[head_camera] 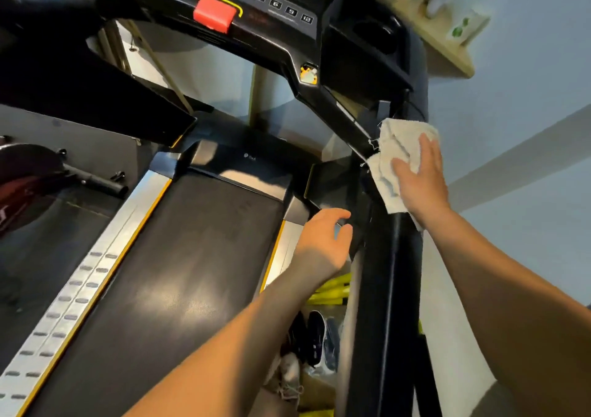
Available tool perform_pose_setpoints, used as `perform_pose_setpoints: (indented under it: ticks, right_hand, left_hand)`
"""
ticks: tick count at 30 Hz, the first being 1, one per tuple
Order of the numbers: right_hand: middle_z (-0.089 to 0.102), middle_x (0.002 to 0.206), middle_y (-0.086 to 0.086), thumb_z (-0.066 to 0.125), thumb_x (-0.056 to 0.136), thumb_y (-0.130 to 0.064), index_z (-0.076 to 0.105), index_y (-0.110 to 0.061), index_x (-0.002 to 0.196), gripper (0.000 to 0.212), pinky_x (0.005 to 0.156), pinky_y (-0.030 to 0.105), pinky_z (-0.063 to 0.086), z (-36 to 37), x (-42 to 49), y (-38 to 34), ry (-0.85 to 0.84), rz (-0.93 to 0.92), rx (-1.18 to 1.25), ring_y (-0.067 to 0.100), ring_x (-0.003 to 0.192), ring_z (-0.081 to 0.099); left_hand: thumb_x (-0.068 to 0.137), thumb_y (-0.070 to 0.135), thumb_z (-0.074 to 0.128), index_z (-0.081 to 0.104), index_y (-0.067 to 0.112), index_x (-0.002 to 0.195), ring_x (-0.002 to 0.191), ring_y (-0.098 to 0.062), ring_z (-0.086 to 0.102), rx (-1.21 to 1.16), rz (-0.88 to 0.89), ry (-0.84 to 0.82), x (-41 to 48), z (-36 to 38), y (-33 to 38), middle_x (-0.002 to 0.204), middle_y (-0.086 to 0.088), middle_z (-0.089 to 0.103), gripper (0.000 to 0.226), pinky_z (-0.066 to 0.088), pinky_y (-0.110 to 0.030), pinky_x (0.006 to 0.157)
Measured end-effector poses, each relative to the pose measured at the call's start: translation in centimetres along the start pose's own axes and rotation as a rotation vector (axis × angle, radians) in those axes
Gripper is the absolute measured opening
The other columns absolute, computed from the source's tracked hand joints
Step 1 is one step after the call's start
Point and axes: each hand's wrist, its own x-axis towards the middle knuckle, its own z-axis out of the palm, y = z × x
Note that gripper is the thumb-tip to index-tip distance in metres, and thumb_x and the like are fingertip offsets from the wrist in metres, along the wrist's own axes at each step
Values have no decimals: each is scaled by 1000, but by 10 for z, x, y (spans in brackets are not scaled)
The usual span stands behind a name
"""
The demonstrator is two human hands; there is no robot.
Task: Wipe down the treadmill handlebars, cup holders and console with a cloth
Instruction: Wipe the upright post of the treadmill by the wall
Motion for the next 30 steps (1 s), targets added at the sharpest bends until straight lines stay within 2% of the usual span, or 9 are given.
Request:
perform_pose_setpoints:
  ticks: [2, 4, 9, 13, 18, 20, 23, 26, 30]
  right_hand:
    - [11, 161, -7, 42, 101, -41, 10, -31, 154, 63, 96, 25, 26, -3, -21, 3, -9, 79, 120, 22, 143, 26]
    - [11, 162, -5, 37, 102, -42, 7, -30, 155, 62, 100, 25, 28, -1, -45, 7, -20, 129, 125, 24, 142, 27]
    - [1, 163, -1, 31, 100, -50, 0, -34, 154, 64, 112, 44, 28, 7, -110, 17, -15, 126, -106, 34, 143, 23]
    - [-9, 163, -4, 34, 98, -50, -7, -38, 152, 69, 115, 49, 27, 14, -170, 24, -3, 46, -233, 34, 145, 11]
    - [-17, 162, 0, 63, 84, -51, -21, -39, 148, 106, 118, 54, 20, 19, -241, 37, -1, -31, -317, 33, 149, -4]
    - [-22, 161, 1, 68, 81, -50, -25, -38, 147, 115, 120, 51, 16, 18, -270, 42, -21, -39, -322, 30, 149, -11]
    - [-25, 160, 2, 66, 82, -52, -22, -30, 150, 113, 122, 45, 13, 22, -297, 53, -66, 29, -316, 27, 149, -11]
    - [-21, 160, 2, 64, 80, -56, -13, -30, 152, 109, 118, 46, 24, 27, -299, 56, -27, 61, -298, 27, 150, -1]
    - [-21, 160, 1, 67, 82, -50, -18, -37, 149, 109, 115, 46, 31, 27, -287, 58, -57, 82, -233, 32, 148, 6]
  left_hand:
    - [99, 21, 52, 60, 15, 128, 110, -3, 49, -1, 16, -34, -15, 2, 4, 128, 2, 59, 30, 39, -15, 100]
    - [100, 23, 50, 58, 18, 129, 108, 1, 47, 16, 26, -81, -25, 5, 9, 128, 5, 58, 30, 34, -6, 92]
    - [101, 23, 48, 59, 16, 129, 117, -10, 54, 60, 86, -68, -52, 10, 20, 127, 3, 59, 31, 43, -27, 101]
    - [100, 17, 50, 60, 21, 120, 98, 3, 50, 69, 190, -10, -78, 7, 31, 113, 12, 53, 23, 35, -7, 85]
    - [99, 13, 50, 53, 14, 134, 120, 6, 39, 168, 310, -25, -117, 6, 37, 139, 9, 46, 35, 19, 7, 93]
    - [101, 16, 47, 46, 17, 142, 139, -4, 30, 229, 330, -131, -132, 8, 39, 151, 7, 37, 41, 14, -1, 104]
    - [102, 18, 46, 40, 19, 148, 146, -7, 22, 283, 403, -303, -152, 16, 37, 158, 4, 29, 46, 13, -15, 116]
    - [101, 16, 46, 34, 21, 150, 140, 3, 13, 309, 421, -327, -164, 19, 32, 156, 8, 25, 51, 3, 5, 101]
    - [101, 15, 46, 32, 21, 152, 134, 8, 12, 346, 415, -297, -162, 24, 29, 160, 3, 24, 54, 1, 10, 95]
